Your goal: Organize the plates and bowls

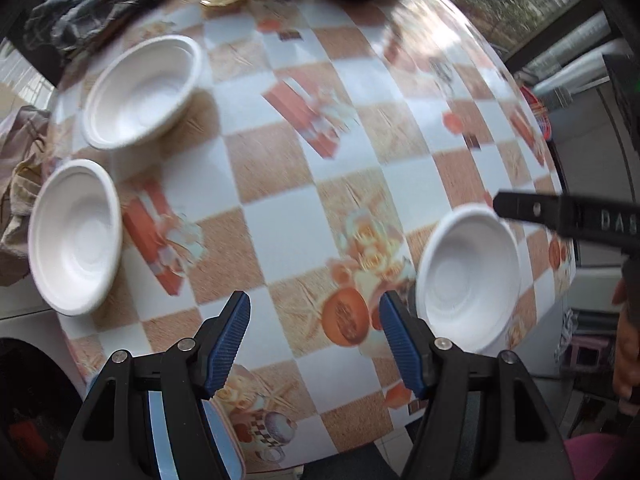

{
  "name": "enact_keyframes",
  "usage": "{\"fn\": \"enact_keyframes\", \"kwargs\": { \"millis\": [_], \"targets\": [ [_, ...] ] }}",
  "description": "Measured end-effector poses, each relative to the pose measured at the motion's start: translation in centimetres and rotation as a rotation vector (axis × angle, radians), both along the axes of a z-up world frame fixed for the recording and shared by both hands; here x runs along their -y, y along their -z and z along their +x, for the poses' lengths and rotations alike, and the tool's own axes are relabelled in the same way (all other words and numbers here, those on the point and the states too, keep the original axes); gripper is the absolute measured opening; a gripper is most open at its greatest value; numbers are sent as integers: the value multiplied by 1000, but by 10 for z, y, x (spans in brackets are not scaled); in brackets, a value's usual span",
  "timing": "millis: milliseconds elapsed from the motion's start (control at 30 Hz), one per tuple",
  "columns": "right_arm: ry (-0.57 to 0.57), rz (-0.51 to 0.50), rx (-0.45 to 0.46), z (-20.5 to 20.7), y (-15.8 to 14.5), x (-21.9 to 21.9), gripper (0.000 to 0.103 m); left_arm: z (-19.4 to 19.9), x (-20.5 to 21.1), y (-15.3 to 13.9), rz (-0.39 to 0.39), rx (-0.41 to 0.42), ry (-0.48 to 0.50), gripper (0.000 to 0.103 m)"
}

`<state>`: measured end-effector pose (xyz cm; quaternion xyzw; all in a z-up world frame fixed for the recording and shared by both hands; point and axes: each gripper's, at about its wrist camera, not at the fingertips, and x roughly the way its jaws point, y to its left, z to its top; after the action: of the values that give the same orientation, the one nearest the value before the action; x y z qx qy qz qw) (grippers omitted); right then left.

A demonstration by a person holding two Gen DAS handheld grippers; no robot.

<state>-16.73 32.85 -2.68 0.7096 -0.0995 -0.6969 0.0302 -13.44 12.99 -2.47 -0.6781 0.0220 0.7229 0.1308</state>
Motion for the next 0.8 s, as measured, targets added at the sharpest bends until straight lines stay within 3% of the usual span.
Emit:
{"fn": "enact_keyframes", "kwargs": {
  "millis": [233,400,533,800],
  "targets": [
    [-67,-51,-7,-28,-14,38,80,-46,35,-31,-13,-121,-139,72],
    [-99,-66,-10,-55,-20,64,80,-84,72,-44,-71,-177,-223,74],
    [-141,-69,-19,-81,-21,88,80,-110,109,-42,-92,-175,-312,74],
    [-135,-95,4,-116,4,127,80,-150,155,-5,-159,-93,-426,75]
  ]
}}
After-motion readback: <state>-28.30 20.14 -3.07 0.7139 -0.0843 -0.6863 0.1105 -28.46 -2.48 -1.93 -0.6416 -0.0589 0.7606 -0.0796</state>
